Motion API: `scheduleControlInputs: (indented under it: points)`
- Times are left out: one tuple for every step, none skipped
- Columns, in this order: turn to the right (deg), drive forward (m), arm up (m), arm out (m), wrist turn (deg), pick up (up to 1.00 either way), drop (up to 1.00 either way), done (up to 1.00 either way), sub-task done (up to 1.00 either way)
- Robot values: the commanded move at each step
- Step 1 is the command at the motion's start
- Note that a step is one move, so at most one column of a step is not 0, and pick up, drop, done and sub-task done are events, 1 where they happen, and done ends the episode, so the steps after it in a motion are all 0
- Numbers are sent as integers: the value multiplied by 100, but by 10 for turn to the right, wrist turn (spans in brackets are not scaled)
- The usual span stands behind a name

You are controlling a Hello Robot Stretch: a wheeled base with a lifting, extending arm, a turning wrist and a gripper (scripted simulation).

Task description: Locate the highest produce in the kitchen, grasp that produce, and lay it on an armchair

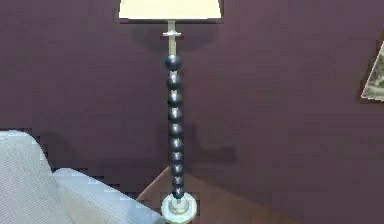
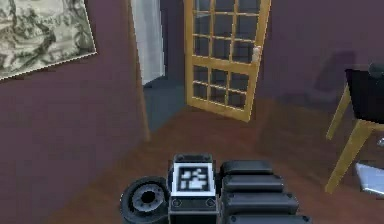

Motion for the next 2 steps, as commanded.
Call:
scheduleControlInputs:
  points:
    - [450,0,0,0,0,0,0,0,0]
    - [270,0,0,0,0,0,0,0,0]
